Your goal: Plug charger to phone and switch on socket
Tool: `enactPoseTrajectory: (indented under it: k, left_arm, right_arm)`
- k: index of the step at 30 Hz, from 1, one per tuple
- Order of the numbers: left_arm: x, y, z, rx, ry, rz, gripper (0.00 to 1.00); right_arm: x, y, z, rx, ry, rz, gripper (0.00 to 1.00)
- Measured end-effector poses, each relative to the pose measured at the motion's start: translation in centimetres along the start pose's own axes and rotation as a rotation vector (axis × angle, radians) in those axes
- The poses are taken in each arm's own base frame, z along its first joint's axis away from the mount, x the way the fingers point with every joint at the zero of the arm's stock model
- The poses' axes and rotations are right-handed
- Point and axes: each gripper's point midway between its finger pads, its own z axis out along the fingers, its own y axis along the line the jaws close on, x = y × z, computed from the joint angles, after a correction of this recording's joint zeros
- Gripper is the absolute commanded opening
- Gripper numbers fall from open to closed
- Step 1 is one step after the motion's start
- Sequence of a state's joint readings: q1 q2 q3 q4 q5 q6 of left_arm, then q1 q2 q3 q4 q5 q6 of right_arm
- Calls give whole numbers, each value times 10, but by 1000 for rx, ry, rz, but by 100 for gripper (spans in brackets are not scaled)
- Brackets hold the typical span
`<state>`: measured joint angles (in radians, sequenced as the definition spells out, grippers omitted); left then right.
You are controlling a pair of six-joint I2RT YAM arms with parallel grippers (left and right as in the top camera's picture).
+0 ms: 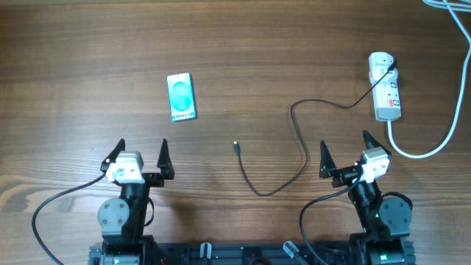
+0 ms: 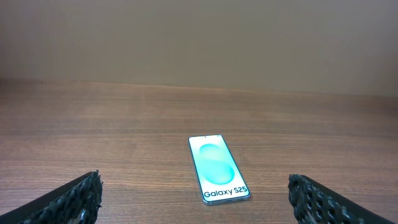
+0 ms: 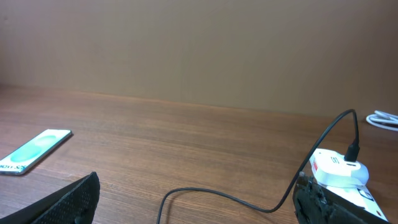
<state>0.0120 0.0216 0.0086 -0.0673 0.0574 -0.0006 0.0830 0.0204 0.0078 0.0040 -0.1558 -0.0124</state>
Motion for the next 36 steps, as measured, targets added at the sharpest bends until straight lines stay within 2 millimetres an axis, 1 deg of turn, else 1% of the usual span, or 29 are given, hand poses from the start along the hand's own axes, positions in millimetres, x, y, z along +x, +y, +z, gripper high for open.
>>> enactPoseTrajectory:
  k: [26, 34, 36]
  left_arm:
    - [0, 0, 0, 0, 0, 0, 100]
    - [-5, -1, 0, 3, -20, 1, 100]
    - [-11, -4, 0, 20, -45, 3, 100]
  right_arm:
    - [0, 0, 0, 0, 0, 0, 100]
    - [0, 0, 0, 0, 0, 0, 100]
    - [0, 0, 0, 0, 0, 0, 100]
